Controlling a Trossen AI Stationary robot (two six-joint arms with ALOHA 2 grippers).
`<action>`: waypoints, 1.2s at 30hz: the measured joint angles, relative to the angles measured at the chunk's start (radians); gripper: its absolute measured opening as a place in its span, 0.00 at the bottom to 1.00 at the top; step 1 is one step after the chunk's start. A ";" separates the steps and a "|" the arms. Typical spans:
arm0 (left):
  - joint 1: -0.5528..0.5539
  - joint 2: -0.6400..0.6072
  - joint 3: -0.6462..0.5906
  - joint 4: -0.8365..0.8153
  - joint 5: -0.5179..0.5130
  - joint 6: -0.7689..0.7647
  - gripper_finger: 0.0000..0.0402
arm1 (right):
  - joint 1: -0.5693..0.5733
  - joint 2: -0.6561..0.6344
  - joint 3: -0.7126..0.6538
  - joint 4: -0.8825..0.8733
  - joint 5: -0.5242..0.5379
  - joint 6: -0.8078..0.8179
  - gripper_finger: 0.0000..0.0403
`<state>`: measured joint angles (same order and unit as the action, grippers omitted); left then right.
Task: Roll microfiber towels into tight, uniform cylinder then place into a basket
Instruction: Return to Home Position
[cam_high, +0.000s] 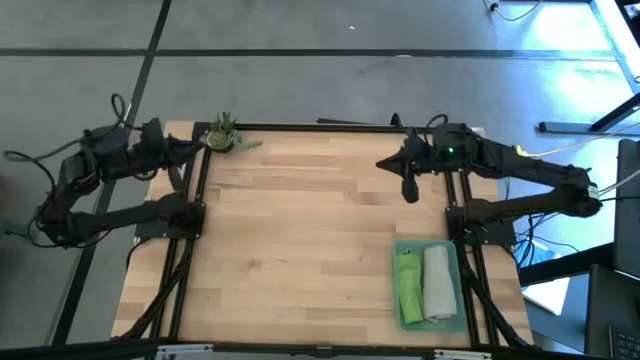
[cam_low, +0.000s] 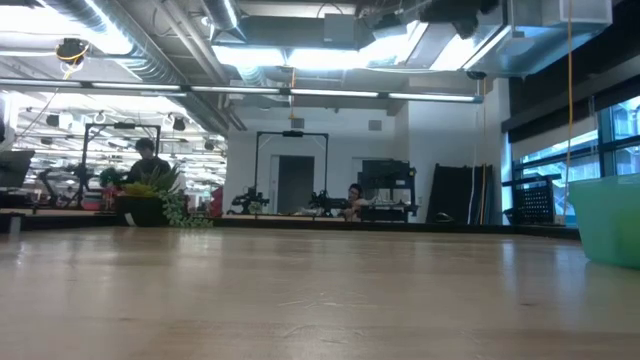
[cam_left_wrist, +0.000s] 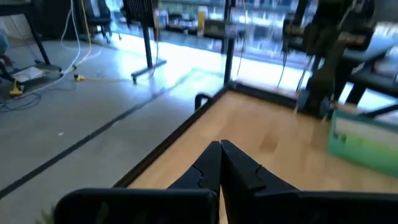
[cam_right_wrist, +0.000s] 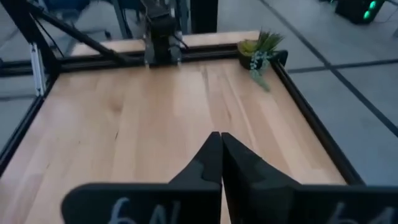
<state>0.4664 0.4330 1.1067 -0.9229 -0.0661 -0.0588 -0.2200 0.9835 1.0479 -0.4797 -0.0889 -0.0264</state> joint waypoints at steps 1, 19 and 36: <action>0.000 -0.033 -0.033 0.023 0.000 -0.010 0.00 | -0.009 -0.028 -0.049 0.040 -0.010 0.004 0.00; 0.000 -0.407 -0.637 0.540 0.006 -0.062 0.00 | -0.085 -0.475 -0.609 0.477 -0.014 0.115 0.01; 0.000 -0.409 -0.944 0.763 0.033 -0.098 0.00 | -0.131 -0.817 -0.954 0.539 -0.119 0.047 0.01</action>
<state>0.4664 0.0242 0.1625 -0.1598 -0.0327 -0.1571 -0.3508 0.1662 0.0934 0.0595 -0.2075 0.0204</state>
